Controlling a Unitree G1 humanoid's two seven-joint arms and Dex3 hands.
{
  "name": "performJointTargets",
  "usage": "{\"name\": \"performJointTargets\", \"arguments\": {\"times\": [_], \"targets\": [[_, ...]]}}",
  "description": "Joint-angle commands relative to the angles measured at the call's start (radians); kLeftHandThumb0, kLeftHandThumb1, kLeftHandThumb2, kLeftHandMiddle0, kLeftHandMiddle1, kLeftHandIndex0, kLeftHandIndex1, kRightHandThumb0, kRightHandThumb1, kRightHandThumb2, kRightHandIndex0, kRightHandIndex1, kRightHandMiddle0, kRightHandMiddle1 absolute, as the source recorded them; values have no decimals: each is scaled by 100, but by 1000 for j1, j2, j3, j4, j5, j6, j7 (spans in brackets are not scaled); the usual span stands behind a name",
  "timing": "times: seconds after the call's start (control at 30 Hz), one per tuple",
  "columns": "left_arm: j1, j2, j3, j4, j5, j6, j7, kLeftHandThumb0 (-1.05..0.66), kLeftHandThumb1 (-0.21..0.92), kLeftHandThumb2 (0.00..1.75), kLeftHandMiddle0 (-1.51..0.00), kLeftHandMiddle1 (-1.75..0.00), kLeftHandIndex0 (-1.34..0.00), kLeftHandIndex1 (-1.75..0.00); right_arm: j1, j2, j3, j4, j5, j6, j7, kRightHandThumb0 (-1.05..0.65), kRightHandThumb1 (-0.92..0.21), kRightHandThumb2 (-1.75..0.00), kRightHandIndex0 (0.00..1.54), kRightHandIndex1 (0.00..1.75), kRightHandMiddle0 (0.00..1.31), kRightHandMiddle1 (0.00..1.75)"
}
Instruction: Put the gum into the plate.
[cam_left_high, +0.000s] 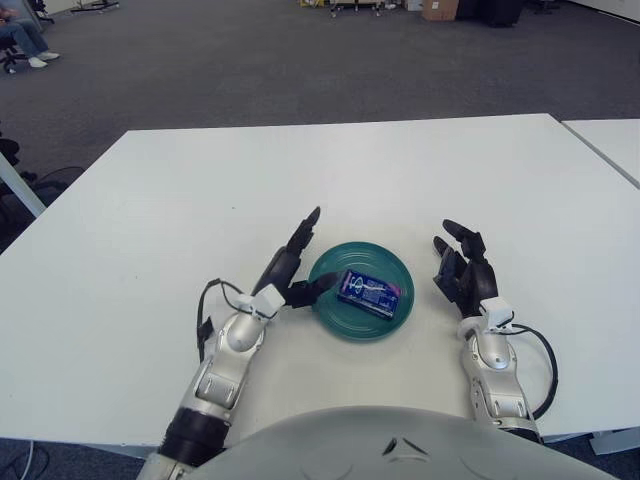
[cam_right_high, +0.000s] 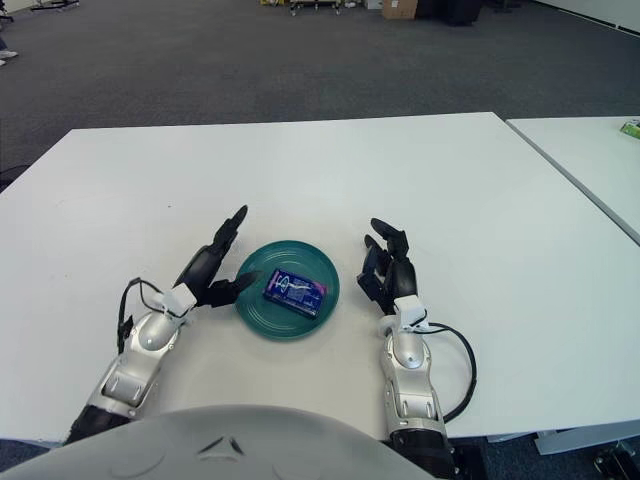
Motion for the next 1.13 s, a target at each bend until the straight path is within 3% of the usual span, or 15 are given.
{"name": "performJointTargets", "arguments": {"times": [0.0,0.13,0.3,0.47,0.73,1.1], "targets": [[79,-12,10,-58,-42,29,-3,-105,92,74,0,0,0,0,73,4,2,56,-4,101,-2,-77,-92,-99,51,11,4,88],[162,-58,6,-110,-144,84,-24,-105,92,81,0,0,0,0,85,6,4,42,-1,101,3,-78,-92,-99,52,11,5,89],[177,-124,29,-65,-234,125,-4,-105,92,91,0,0,0,0,108,11,16,-1,5,117,13,-79,-92,-98,53,12,5,89],[188,-169,60,-24,-275,101,10,-105,92,101,0,0,0,0,121,3,24,-41,6,152,27,-80,-92,-98,52,11,4,88],[209,-206,109,94,-338,-9,-15,-105,92,113,0,0,-3,-2,128,-7,37,-66,0,170,45,-79,-92,-98,42,5,0,82],[189,-237,83,158,-331,-54,-33,-105,92,109,0,0,-2,-3,140,-34,62,-76,-19,162,70,-80,-92,-100,32,0,0,68]]}}
